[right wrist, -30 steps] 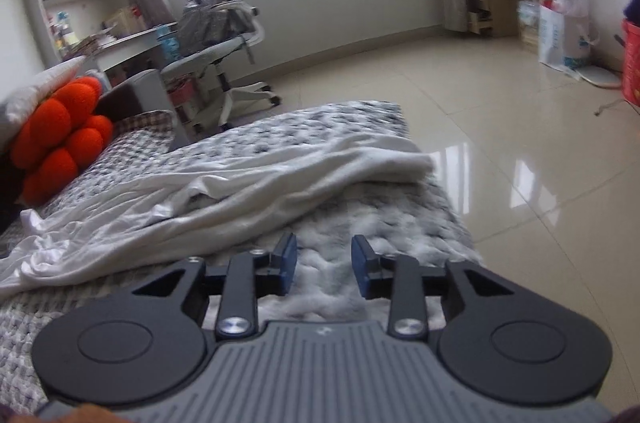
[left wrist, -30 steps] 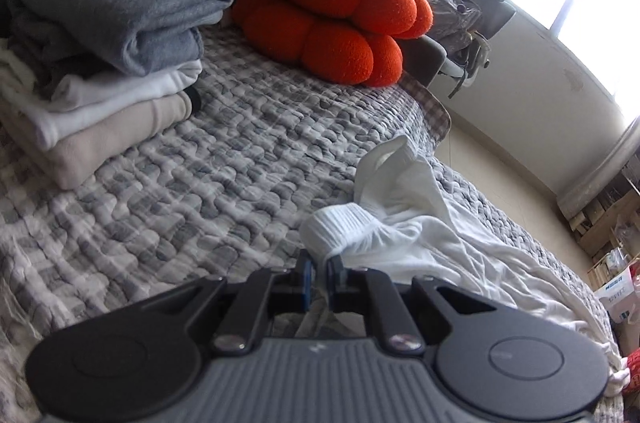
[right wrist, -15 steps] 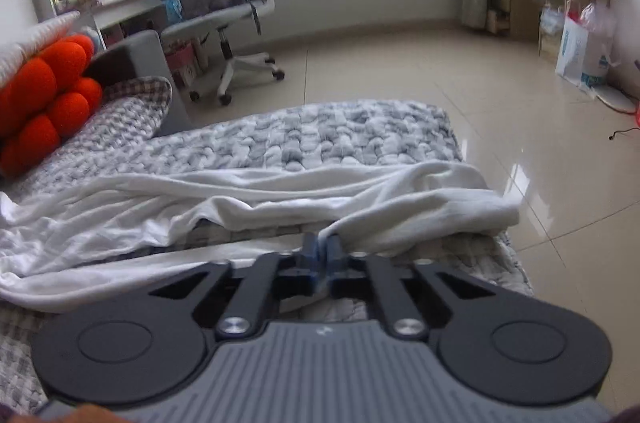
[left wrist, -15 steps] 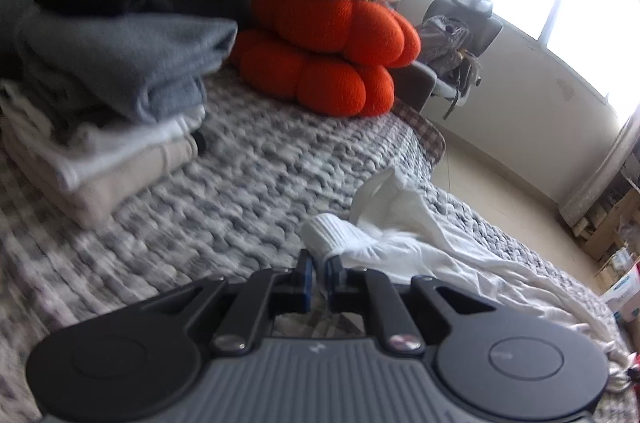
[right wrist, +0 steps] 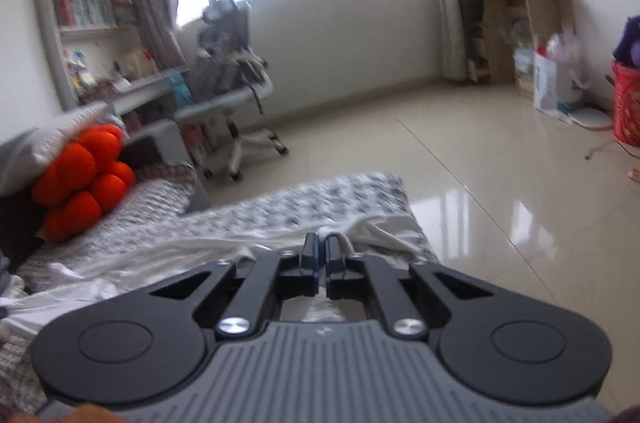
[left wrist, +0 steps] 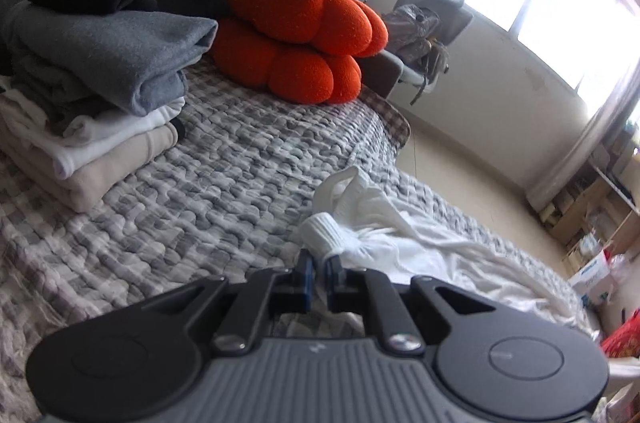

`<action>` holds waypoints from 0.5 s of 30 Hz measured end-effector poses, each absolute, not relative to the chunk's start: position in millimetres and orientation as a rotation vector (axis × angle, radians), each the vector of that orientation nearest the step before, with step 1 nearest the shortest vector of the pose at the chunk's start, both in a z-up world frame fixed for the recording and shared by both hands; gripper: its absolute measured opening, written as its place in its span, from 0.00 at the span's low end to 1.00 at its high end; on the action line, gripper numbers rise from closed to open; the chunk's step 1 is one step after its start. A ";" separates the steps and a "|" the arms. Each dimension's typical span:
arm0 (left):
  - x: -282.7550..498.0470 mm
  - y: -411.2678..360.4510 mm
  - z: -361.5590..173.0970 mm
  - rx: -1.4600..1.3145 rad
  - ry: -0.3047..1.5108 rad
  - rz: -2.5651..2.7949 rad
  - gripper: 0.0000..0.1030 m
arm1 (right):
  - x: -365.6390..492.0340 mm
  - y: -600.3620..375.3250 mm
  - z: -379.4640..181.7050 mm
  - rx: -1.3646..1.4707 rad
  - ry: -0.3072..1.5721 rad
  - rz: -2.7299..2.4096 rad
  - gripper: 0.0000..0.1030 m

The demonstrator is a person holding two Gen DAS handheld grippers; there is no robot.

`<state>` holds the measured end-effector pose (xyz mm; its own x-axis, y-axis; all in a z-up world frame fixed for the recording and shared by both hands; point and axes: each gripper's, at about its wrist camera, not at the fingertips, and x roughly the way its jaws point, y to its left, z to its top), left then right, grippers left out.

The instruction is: Fold clothes

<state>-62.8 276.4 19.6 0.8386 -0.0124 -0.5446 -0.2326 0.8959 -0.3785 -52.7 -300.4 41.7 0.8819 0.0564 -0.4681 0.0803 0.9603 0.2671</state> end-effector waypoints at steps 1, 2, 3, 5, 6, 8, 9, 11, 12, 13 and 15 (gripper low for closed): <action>-61.9 278.7 16.2 -0.462 0.579 0.129 0.06 | -41.0 -302.0 33.5 0.274 0.530 -0.022 0.14; -60.7 281.8 12.3 -0.477 0.590 0.137 0.06 | -32.8 -302.7 24.6 0.258 0.550 -0.047 0.15; -59.6 284.5 8.5 -0.490 0.599 0.144 0.06 | -30.3 -303.6 16.1 0.245 0.555 -0.075 0.19; -58.0 287.5 2.0 -0.504 0.613 0.155 0.06 | -33.7 -311.8 1.0 0.289 0.568 -0.080 0.22; -57.3 288.0 -0.5 -0.507 0.619 0.157 0.06 | -37.7 -318.9 -6.4 0.336 0.577 -0.072 0.22; -55.8 287.9 -4.1 -0.508 0.633 0.157 0.06 | -48.2 -332.8 -20.5 0.395 0.606 -0.092 0.22; -54.5 287.7 -4.9 -0.506 0.635 0.158 0.06 | -55.7 -336.5 -23.9 0.402 0.608 -0.105 0.22; -52.0 287.5 -5.5 -0.505 0.634 0.160 0.06 | -72.7 -343.0 -27.1 0.425 0.592 -0.113 0.23; -50.6 287.3 -5.5 -0.506 0.633 0.160 0.06 | -81.7 -347.0 -26.6 0.451 0.573 -0.092 0.31; -49.4 286.6 -5.3 -0.511 0.630 0.161 0.06 | -90.9 -351.2 -25.8 0.479 0.553 -0.065 0.46; -48.0 284.9 -4.6 -0.524 0.621 0.161 0.06 | -102.3 -352.5 -24.8 0.491 0.521 -0.005 0.67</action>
<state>-48.0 284.9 -4.6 0.8056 -0.0106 -0.5923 -0.2969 0.8580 -0.4192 -102.3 -352.5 -24.8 0.8701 0.1182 -0.4786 0.1267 0.8846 0.4487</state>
